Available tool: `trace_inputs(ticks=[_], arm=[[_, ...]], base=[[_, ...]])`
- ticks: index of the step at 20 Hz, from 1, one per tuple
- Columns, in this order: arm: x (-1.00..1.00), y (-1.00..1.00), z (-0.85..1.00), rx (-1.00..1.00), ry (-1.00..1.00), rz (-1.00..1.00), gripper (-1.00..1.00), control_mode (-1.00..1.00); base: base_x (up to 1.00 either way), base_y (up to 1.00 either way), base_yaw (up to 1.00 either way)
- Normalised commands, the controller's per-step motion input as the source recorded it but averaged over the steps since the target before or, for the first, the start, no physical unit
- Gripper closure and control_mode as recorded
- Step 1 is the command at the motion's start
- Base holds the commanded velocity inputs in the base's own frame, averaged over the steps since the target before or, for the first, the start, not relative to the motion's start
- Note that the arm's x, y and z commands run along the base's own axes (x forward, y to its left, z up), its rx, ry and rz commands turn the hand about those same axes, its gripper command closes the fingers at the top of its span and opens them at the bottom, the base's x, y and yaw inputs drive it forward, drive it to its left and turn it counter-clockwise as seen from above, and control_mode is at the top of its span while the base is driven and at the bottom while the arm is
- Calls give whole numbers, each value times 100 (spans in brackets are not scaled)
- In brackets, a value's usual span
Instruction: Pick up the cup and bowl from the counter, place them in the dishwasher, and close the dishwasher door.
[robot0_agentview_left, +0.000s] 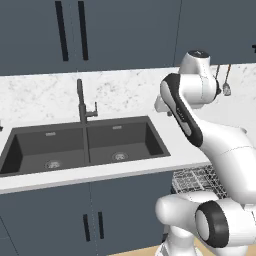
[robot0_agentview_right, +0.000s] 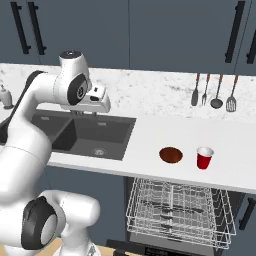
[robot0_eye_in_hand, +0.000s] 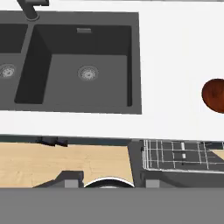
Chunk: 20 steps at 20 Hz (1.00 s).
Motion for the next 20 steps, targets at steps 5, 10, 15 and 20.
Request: trace_inputs(ticks=[5,10,15,20], arm=[[11,-63,-25,-1,1,0,-100,-100],[27,-92,-71,-12,0,0,-100,-100],[62,-99,-65,-15,18,-2,-100,-100],[85,-95,-52,-6,34,-7,-100,-100]], base=[[0,0,0],[0,0,0],[0,0,0],[0,0,0]])
